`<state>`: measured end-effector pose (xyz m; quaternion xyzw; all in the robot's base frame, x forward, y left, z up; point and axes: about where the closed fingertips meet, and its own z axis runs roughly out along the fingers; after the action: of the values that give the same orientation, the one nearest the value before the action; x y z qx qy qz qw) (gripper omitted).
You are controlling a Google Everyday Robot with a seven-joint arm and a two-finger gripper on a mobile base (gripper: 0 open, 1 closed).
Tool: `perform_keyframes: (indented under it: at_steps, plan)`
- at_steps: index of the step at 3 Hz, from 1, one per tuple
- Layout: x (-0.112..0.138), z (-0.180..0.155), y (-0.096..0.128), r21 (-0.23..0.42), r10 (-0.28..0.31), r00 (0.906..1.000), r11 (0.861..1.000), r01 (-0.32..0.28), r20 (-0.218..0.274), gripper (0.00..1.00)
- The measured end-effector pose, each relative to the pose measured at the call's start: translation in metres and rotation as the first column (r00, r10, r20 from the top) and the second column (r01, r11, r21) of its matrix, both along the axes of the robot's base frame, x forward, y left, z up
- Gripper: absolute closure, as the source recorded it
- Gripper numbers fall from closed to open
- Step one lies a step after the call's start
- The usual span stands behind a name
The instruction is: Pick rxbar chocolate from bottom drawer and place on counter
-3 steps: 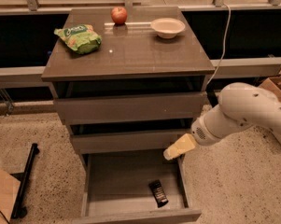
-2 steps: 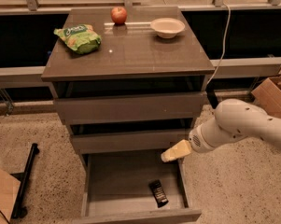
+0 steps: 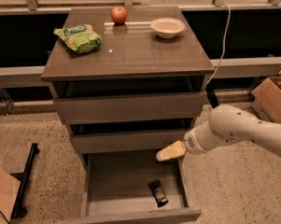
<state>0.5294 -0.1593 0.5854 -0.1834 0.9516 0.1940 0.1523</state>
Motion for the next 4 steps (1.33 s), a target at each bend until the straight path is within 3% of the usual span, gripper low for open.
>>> perform_keyframes:
  at_steps: [1, 3, 4]
  plan:
    - [0.013, -0.038, 0.012, 0.023, -0.057, 0.9982, 0.998, 0.058, -0.019, 0.0]
    - [0.041, -0.124, 0.027, -0.007, -0.152, 0.9869, 0.988, 0.151, -0.056, 0.0]
    - [0.04, -0.134, 0.029, -0.008, -0.154, 0.9857, 0.988, 0.153, -0.07, 0.0]
